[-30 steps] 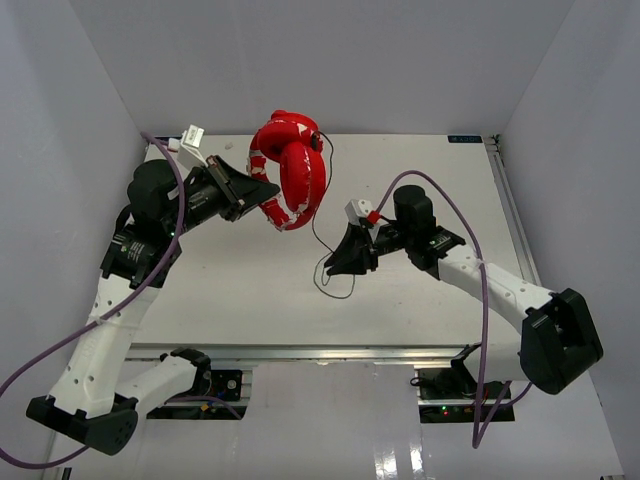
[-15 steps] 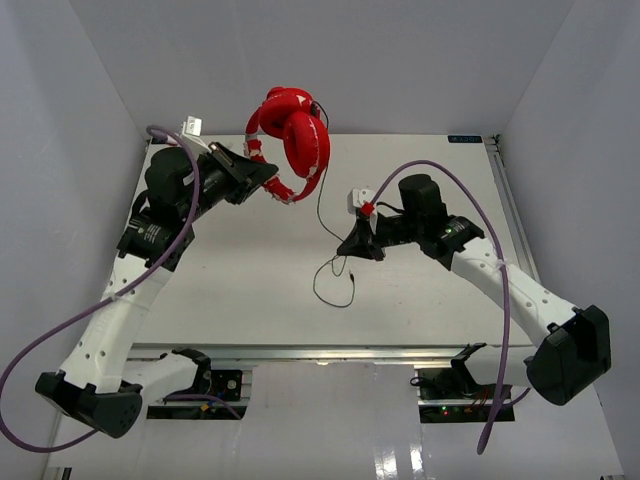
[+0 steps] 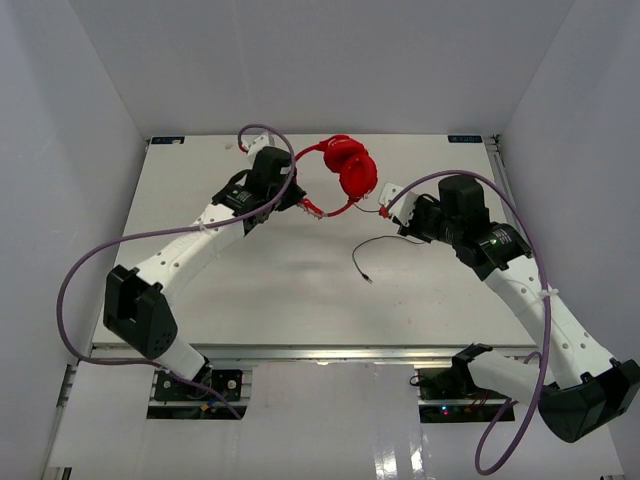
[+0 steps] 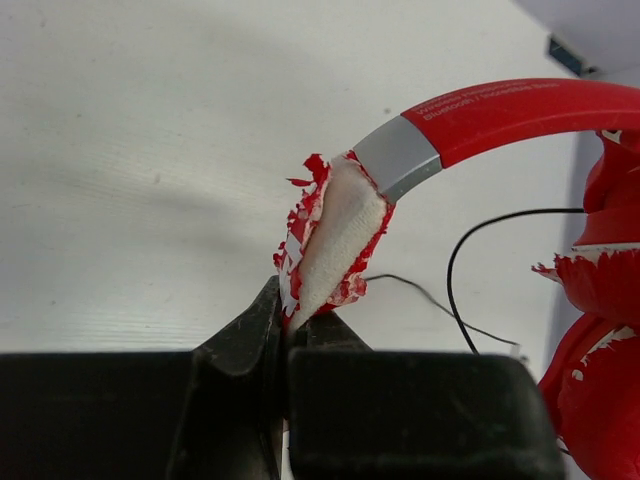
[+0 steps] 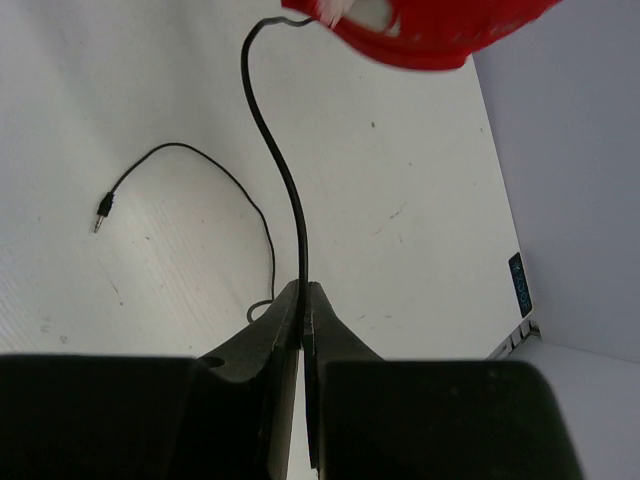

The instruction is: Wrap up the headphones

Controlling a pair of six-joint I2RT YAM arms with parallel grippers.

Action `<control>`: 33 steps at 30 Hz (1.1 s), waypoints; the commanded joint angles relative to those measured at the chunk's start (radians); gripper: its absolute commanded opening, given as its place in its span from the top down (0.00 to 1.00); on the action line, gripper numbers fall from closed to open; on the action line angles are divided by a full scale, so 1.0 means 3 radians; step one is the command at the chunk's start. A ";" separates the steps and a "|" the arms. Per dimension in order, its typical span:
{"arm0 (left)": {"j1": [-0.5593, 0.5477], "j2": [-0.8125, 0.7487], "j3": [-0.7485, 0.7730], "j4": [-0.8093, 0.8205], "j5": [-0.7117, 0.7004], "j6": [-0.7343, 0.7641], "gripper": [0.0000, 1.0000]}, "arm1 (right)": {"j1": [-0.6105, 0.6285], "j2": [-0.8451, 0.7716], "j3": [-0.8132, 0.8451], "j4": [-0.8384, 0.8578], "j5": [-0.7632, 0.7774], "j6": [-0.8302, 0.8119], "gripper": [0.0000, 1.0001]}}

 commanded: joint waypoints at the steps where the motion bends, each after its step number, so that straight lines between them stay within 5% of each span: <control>1: -0.0122 0.0138 0.0426 0.0074 -0.0335 0.0292 1.00 | -0.0004 -0.0071 0.0012 -0.0146 0.0162 -0.0280 0.92; 11: -0.0417 0.0738 0.0708 -0.0064 -0.0229 0.0677 1.00 | -0.0008 -0.0001 0.0254 -0.0183 -0.0102 -0.0259 0.92; 27: -0.0797 0.0202 -0.0525 0.0738 0.0269 0.0863 1.00 | -0.0414 0.0016 0.0345 -0.0027 -0.0541 0.0056 0.92; 33: -0.1008 0.0094 -0.0746 0.0825 0.0440 0.1004 1.00 | -0.0513 0.0134 0.0376 -0.0114 -0.1191 0.0170 0.92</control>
